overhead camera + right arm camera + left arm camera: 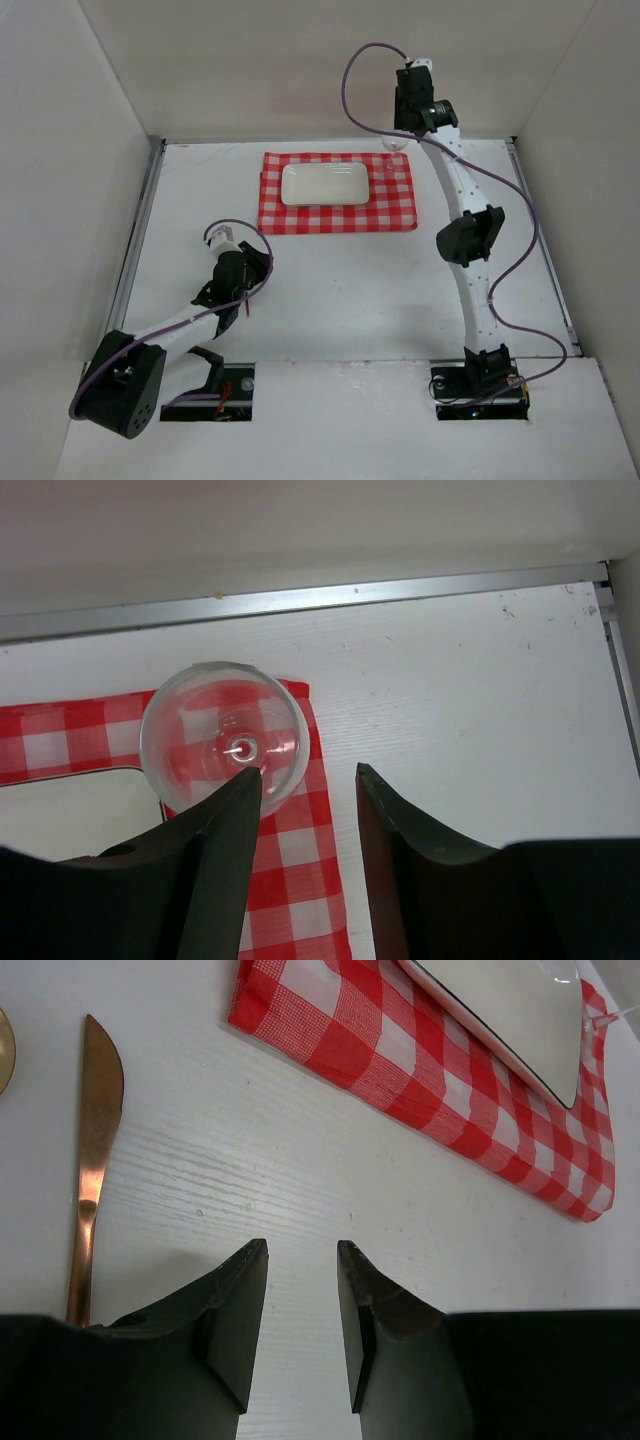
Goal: Set the dinner table for one person
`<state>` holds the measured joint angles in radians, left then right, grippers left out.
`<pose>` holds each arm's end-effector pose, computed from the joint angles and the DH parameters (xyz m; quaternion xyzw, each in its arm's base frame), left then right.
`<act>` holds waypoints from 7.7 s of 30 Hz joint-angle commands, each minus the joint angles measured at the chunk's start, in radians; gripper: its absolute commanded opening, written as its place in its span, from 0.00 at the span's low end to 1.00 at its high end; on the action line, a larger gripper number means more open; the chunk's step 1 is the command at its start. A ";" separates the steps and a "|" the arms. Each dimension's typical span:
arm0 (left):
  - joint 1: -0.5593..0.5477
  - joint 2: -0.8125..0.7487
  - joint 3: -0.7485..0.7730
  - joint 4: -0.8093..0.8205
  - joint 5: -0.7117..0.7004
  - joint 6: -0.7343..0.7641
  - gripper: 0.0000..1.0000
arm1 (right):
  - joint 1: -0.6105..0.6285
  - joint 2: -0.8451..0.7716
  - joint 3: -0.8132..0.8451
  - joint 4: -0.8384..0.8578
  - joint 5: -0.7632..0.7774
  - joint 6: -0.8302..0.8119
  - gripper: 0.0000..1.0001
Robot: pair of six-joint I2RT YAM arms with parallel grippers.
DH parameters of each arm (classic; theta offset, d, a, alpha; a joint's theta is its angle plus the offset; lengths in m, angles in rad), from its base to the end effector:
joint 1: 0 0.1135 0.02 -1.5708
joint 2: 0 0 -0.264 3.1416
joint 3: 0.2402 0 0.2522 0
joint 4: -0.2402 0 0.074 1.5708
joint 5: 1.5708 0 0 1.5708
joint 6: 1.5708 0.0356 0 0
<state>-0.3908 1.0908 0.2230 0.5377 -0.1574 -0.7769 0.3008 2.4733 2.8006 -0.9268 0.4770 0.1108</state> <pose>0.1921 -0.0731 0.1642 -0.2005 0.7873 -0.2661 0.5188 0.5083 0.1406 0.3531 0.0283 0.8659 -0.1118 0.4867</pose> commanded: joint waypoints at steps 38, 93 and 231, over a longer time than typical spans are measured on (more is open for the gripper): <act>-0.032 -0.364 0.223 -0.660 -0.231 0.034 0.13 | 0.715 -1.089 -1.774 0.911 -0.002 0.243 0.14; -0.438 0.140 0.620 -0.665 -0.351 0.091 0.01 | 0.394 -1.784 -2.345 0.993 -0.094 0.518 0.33; -0.036 -0.078 0.271 -0.753 -0.341 0.079 0.02 | 0.298 -2.140 -2.540 0.873 -0.160 0.661 0.30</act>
<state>-0.4080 1.0912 0.4503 -0.2722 -0.5026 -0.7673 0.5907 0.3260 0.2619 -0.1036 0.3187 0.7818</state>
